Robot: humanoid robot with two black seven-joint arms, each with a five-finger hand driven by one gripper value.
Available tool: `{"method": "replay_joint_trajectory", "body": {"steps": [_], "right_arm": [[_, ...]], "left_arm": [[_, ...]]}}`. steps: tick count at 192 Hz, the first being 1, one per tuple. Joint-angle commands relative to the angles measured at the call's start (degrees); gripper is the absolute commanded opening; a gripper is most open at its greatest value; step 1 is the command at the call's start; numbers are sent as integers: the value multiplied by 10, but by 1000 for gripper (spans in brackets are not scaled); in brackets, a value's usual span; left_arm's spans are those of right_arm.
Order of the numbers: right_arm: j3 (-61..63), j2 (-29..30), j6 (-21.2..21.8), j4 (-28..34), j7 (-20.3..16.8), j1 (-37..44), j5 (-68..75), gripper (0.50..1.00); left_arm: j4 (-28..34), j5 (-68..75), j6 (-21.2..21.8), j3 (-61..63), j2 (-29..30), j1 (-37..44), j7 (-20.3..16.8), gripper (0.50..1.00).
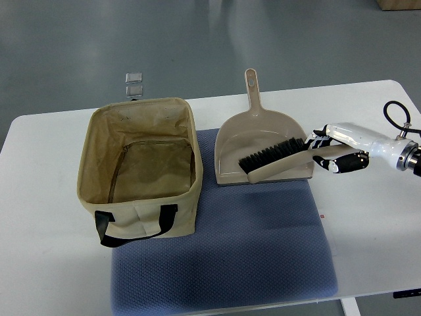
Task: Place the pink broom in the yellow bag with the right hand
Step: 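Lift the brush with the right hand up above the dustpan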
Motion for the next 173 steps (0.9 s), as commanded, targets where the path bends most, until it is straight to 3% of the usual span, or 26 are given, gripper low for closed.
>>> {"method": "replay_joint_trajectory", "body": {"steps": [1, 42, 101, 143, 173], "right_arm": [[10, -20, 7, 0, 1, 17, 18, 500], [36, -63, 48, -7, 0, 76, 77, 500], [77, -63, 84, -14, -4, 130, 91, 500], [73, -38, 99, -19, -11, 207, 89, 500], [59, 50, 101, -33, -22, 277, 79, 500]], "left_arm": [[0, 0, 0, 0, 0, 0, 0, 1000], [0, 0, 0, 0, 0, 0, 0, 1000], [0, 0, 0, 0, 0, 0, 0, 1000], [0, 0, 0, 0, 0, 0, 0, 1000], [0, 0, 0, 0, 0, 0, 0, 1000]]}}
